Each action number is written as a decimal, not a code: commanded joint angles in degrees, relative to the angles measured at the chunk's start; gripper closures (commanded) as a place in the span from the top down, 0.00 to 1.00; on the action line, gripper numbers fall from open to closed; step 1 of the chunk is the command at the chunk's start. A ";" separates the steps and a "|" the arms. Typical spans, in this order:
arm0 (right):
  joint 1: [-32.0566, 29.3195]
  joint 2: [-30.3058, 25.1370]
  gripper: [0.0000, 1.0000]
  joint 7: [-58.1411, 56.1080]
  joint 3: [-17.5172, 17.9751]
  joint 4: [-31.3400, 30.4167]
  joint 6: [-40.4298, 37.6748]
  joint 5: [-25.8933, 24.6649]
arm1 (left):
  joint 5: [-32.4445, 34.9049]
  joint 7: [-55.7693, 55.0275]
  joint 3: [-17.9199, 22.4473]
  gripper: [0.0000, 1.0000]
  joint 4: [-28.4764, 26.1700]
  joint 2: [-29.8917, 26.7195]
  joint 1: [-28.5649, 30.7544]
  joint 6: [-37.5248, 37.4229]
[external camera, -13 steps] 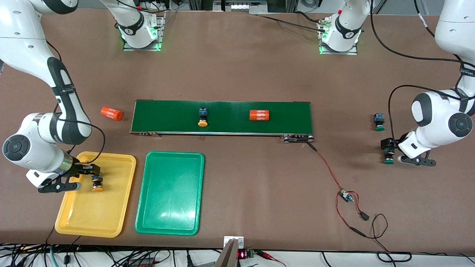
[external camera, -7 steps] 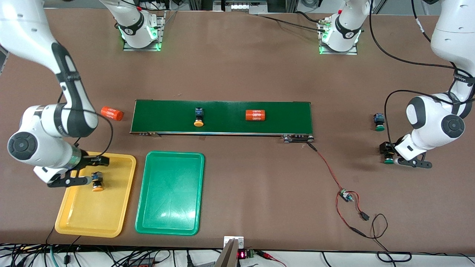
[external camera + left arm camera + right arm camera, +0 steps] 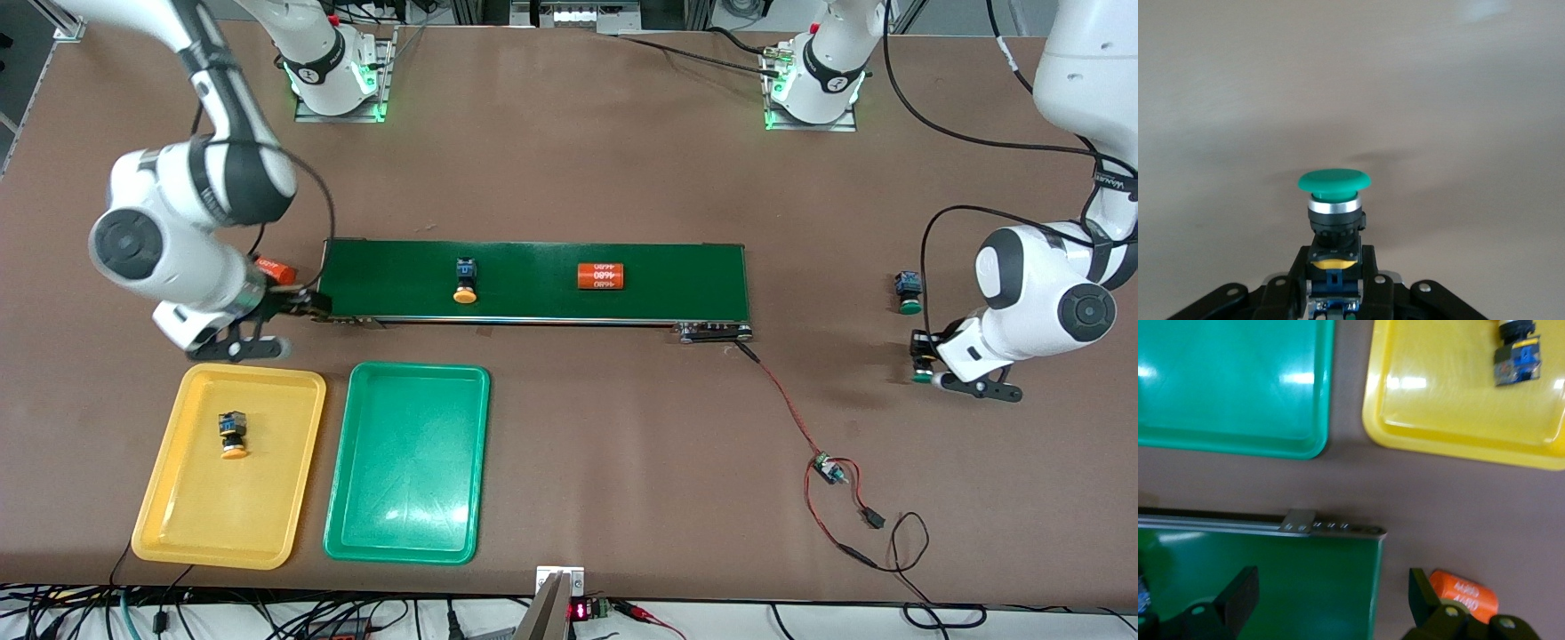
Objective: Sort buttons by color to trays
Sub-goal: 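Release the yellow button into the yellow tray with the right gripper, then set the green button on the belt while the right gripper descends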
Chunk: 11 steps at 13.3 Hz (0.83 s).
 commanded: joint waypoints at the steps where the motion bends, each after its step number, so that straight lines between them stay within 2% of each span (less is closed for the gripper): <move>1: 3.53 -7.76 1.00 4.83 -0.22 -11.07 7.37 0.93 | -1.19 -6.83 -6.24 0.14 -0.25 -4.48 -0.95 -7.10; 4: 4.15 -10.85 1.00 11.49 3.37 -18.04 14.16 0.84 | -1.19 -16.52 -15.55 0.15 -0.42 -4.40 -1.04 -11.05; 7: 4.24 -11.21 1.00 20.02 7.15 -18.76 14.52 0.84 | -1.71 -25.21 -24.00 0.15 -1.03 -4.13 -1.04 -14.14; 9: 4.33 -11.03 1.00 22.84 8.13 -19.19 14.96 0.84 | -3.20 -31.89 -28.31 0.15 -2.00 -4.13 -1.65 -13.97; 11: 6.08 -10.77 1.00 25.04 8.13 -20.51 17.05 0.84 | -3.21 -39.01 -29.38 0.18 -3.40 -3.96 -5.15 -13.36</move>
